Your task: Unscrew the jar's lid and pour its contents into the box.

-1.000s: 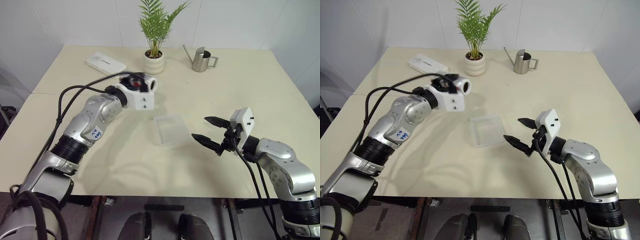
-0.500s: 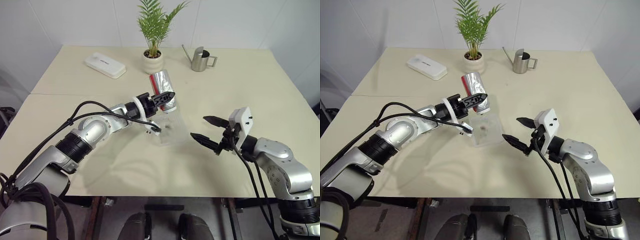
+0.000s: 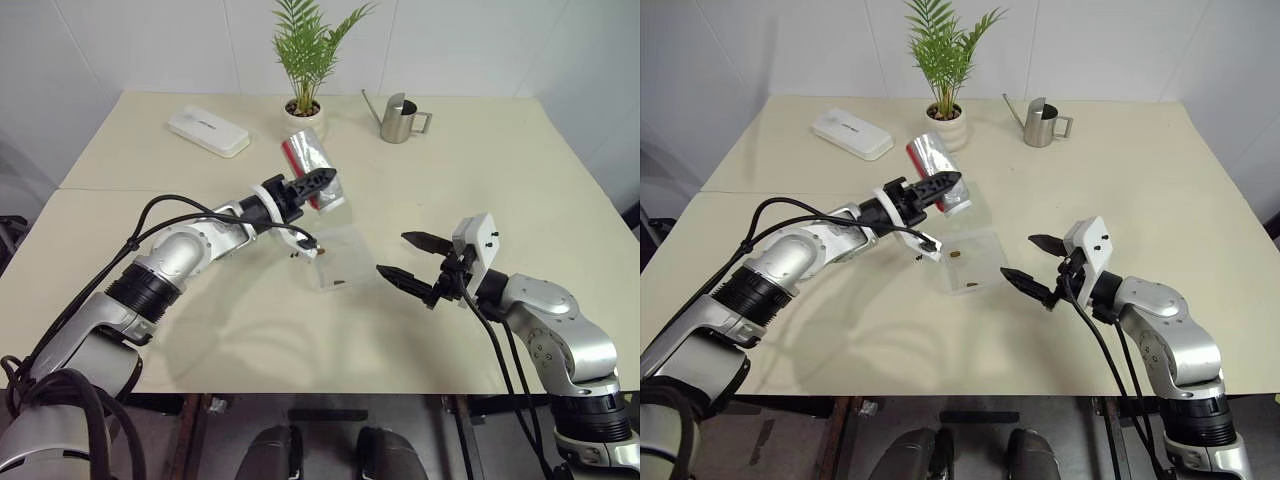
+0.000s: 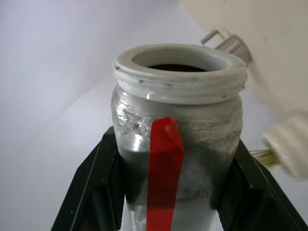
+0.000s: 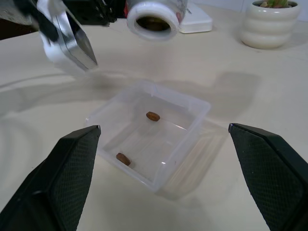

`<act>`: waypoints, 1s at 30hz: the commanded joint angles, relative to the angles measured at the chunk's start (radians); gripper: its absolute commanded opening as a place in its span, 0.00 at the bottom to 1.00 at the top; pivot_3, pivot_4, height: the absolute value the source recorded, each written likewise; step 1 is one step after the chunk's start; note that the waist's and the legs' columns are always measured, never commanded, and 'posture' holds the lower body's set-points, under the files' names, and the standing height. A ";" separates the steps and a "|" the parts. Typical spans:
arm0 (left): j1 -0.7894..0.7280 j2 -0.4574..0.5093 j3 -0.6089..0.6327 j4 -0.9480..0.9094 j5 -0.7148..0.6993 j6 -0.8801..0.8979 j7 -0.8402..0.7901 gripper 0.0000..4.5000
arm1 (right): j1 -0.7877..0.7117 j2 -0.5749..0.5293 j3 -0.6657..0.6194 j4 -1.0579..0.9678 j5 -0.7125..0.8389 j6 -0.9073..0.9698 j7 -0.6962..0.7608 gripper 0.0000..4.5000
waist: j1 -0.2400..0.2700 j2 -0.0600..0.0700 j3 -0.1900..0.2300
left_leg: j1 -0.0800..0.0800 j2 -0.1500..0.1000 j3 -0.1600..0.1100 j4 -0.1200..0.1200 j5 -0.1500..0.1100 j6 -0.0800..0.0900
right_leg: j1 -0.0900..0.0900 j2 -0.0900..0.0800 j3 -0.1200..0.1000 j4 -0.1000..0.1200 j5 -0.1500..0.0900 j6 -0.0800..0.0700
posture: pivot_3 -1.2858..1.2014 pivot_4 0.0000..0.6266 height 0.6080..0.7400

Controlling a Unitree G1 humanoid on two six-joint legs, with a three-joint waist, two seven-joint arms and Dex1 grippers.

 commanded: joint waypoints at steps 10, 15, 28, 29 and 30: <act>0.074 -0.291 0.692 -0.045 -1.119 0.795 -0.621 0.44 | -0.038 -0.078 0.024 0.058 -0.064 -0.157 0.161 1.00 | -0.005 -0.002 -0.001 | 0.001 0.000 -0.001 0.005 0.000 0.001 | 0.003 0.002 0.000 0.001 0.002 0.002 | 0.52 0.24 1.00; 0.087 -0.302 0.863 0.001 -1.261 0.848 -0.570 0.44 | -0.063 -0.080 0.036 0.087 -0.078 -0.184 0.190 1.00 | -0.015 -0.003 0.000 | 0.001 0.000 -0.001 0.004 0.001 0.000 | 0.003 0.002 0.001 0.001 0.002 0.002 | 0.52 0.24 1.00; 0.245 -0.216 1.014 0.302 -1.346 0.452 -0.569 0.44 | -0.106 -0.052 0.066 0.119 -0.101 -0.196 0.200 1.00 | -0.019 -0.008 -0.002 | 0.003 0.000 -0.001 0.002 0.000 -0.002 | 0.003 0.002 0.001 0.000 0.002 0.002 | 0.52 0.24 1.00; 0.259 -0.217 1.007 0.310 -1.344 0.420 -0.572 0.44 | -0.108 -0.049 0.069 0.120 -0.101 -0.197 0.201 1.00 | -0.017 -0.009 -0.003 | 0.002 0.000 -0.001 0.002 0.000 -0.002 | 0.003 0.002 0.001 0.000 0.002 0.002 | 0.52 0.24 1.00; 0.272 -0.218 0.999 0.316 -1.343 0.397 -0.578 0.44 | -0.111 -0.046 0.072 0.121 -0.102 -0.197 0.201 1.00 | -0.016 -0.009 -0.003 | 0.003 -0.001 -0.001 0.002 0.000 -0.002 | 0.003 0.001 0.001 0.000 0.002 0.002 | 0.52 0.24 1.00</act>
